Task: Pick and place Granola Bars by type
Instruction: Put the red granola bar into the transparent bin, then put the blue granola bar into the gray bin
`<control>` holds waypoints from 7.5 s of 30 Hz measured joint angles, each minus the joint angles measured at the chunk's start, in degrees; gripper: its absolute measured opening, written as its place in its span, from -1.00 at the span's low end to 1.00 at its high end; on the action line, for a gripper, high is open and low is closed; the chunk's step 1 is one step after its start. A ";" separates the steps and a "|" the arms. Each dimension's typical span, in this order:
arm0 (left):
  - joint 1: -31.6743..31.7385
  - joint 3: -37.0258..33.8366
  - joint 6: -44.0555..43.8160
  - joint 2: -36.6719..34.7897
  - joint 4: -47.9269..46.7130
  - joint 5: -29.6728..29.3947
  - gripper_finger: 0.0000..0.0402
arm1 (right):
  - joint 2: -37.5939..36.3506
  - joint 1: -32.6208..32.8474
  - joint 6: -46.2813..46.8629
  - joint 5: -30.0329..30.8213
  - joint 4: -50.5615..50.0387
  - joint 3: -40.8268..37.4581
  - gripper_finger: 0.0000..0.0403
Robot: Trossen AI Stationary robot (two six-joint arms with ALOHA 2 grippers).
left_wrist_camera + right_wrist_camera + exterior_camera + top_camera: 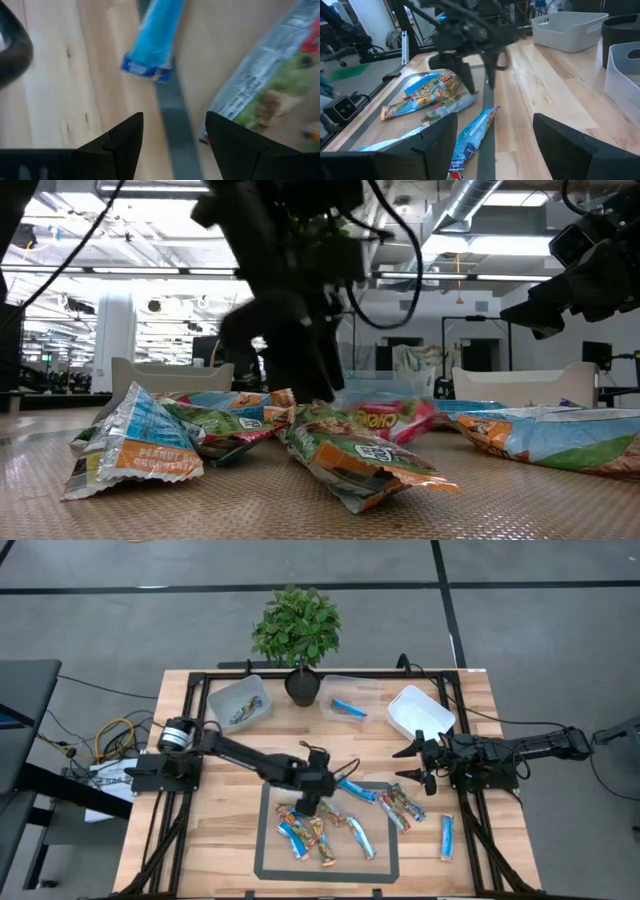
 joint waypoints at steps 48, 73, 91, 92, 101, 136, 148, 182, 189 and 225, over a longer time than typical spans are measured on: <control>-5.57 7.30 21.82 9.44 2.14 6.17 -0.04 | 0.00 0.02 0.00 0.00 -0.06 0.00 0.27; -1.49 6.77 10.78 -0.02 6.39 -2.16 -0.89 | 0.02 0.01 0.00 0.01 -0.09 0.01 0.27; 19.81 7.06 13.69 1.81 25.83 -11.08 -0.91 | 0.01 0.01 0.00 0.02 -0.02 0.00 0.27; 20.28 7.79 13.76 3.10 27.25 -9.63 -0.90 | 0.08 0.02 0.00 0.00 -0.08 0.01 0.27; 21.93 16.01 18.60 11.09 27.62 -11.32 -0.87 | 0.48 0.02 0.00 0.06 0.11 0.00 0.27; -0.30 19.38 7.23 5.24 -0.15 1.25 0.17 | 0.39 0.01 0.00 -0.02 -0.06 0.00 0.27; -3.57 19.38 1.15 8.92 1.57 2.37 0.14 | 0.39 0.01 0.00 -0.02 -0.07 0.01 0.27; -1.30 19.42 5.68 17.36 2.83 -9.60 0.14 | 0.39 0.00 0.00 -0.02 -0.07 0.02 0.27; -0.51 19.42 5.67 17.38 2.56 -9.43 0.14 | 0.38 0.02 0.00 -0.02 -0.08 0.02 0.27; 6.00 19.38 -8.75 7.04 -8.83 -10.80 -0.82 | 0.39 0.02 0.00 -0.02 -0.08 0.00 0.27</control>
